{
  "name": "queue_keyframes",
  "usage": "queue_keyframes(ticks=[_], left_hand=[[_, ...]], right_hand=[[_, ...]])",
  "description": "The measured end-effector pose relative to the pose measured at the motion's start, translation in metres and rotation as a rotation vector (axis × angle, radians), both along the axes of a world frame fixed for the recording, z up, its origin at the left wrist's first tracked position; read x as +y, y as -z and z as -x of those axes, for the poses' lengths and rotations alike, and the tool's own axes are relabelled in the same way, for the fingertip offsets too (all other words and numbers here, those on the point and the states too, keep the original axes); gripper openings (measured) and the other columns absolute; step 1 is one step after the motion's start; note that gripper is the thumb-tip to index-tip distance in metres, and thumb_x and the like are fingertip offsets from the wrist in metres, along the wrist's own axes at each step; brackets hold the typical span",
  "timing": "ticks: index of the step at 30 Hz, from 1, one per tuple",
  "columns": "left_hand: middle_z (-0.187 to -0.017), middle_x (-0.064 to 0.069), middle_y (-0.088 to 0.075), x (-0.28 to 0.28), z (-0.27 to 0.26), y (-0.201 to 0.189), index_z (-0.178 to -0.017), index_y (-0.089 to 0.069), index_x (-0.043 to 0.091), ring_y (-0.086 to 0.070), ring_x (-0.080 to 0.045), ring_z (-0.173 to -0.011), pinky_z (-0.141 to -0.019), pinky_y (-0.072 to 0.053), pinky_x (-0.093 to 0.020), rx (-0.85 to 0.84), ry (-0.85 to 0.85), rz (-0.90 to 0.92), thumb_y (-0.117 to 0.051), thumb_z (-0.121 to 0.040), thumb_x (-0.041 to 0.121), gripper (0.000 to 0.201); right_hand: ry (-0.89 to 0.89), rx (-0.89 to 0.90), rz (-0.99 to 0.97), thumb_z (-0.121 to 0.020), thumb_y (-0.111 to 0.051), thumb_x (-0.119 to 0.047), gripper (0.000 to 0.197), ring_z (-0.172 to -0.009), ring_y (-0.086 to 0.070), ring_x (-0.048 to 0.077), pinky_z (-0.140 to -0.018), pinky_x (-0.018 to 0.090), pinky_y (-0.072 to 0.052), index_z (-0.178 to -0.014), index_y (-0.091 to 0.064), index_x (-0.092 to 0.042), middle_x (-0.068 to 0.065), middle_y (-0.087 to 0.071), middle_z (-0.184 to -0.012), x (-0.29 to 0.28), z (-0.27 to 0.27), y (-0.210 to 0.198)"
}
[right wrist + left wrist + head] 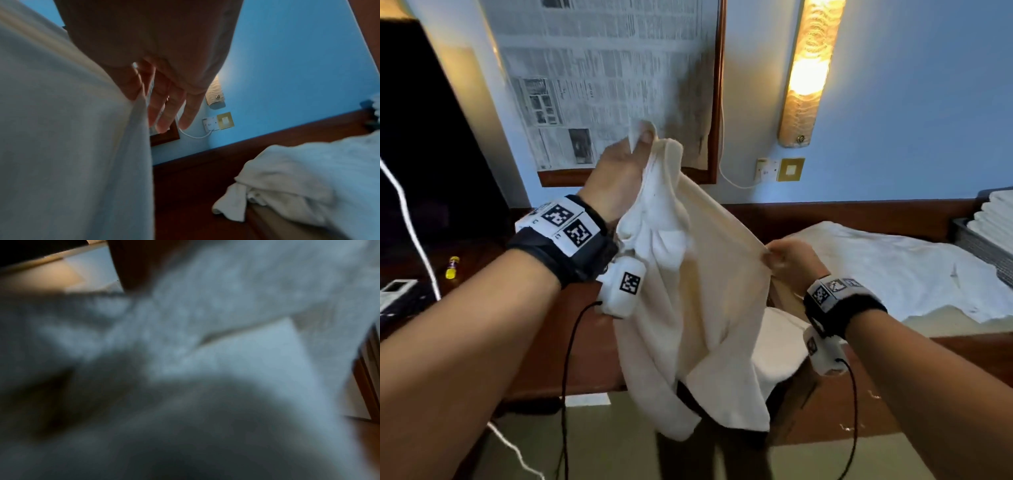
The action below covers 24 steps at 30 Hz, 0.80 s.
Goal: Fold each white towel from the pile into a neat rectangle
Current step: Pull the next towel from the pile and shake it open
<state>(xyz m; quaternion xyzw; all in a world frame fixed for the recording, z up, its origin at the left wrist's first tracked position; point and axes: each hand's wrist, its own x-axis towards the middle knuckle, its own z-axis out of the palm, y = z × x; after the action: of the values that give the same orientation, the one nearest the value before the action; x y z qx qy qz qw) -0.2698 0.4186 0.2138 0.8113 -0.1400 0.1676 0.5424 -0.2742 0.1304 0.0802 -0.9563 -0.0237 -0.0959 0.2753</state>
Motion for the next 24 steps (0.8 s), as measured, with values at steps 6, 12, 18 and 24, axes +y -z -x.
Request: queue_keyframes(ticks=[6, 12, 18, 24], left_hand=[[-0.046, 0.013, -0.052, 0.013, 0.039, 0.028, -0.058, -0.051, 0.024, -0.047, -0.001, -0.046, -0.058, -0.037, -0.023, 0.124, 0.043, 0.075, -0.041, -0.108, 0.034, 0.053], [-0.059, 0.002, -0.053, -0.008, 0.06, 0.047, -0.067, -0.049, 0.014, -0.048, -0.014, -0.06, -0.064, -0.036, -0.027, 0.2, 0.082, 0.137, -0.043, -0.106, 0.044, 0.049], [-0.044, 0.013, -0.046, -0.028, 0.067, 0.022, -0.06, -0.04, 0.018, -0.043, 0.003, -0.038, -0.05, -0.034, -0.013, 0.098, -0.009, 0.093, -0.042, -0.108, 0.032, 0.049], [-0.064, -0.003, -0.041, -0.031, 0.06, -0.018, -0.064, -0.037, 0.014, -0.046, -0.007, -0.052, -0.043, -0.032, -0.011, 0.017, -0.183, -0.137, -0.033, -0.109, 0.037, 0.05]], right_hand=[[-0.085, -0.144, -0.464, -0.098, -0.052, -0.015, 0.015, -0.074, -0.057, 0.016, -0.069, 0.033, -0.05, -0.091, -0.065, -0.01, 0.007, -0.065, -0.083, 0.056, 0.001, -0.029], [-0.384, -0.335, -0.451, -0.092, -0.068, -0.022, 0.014, -0.071, -0.055, 0.015, -0.074, 0.032, -0.049, -0.087, -0.068, -0.009, 0.006, -0.066, -0.079, 0.11, 0.025, -0.093], [-0.371, -0.356, -0.266, -0.091, -0.067, -0.027, 0.02, -0.076, -0.061, 0.019, -0.073, 0.031, -0.049, -0.089, -0.068, -0.007, 0.006, -0.069, -0.081, 0.083, 0.05, -0.098], [-0.239, -0.051, 0.03, -0.093, -0.065, -0.023, 0.019, -0.06, -0.049, 0.01, -0.058, 0.027, -0.039, -0.079, -0.066, -0.009, 0.0, -0.059, -0.068, 0.014, 0.072, -0.025]])
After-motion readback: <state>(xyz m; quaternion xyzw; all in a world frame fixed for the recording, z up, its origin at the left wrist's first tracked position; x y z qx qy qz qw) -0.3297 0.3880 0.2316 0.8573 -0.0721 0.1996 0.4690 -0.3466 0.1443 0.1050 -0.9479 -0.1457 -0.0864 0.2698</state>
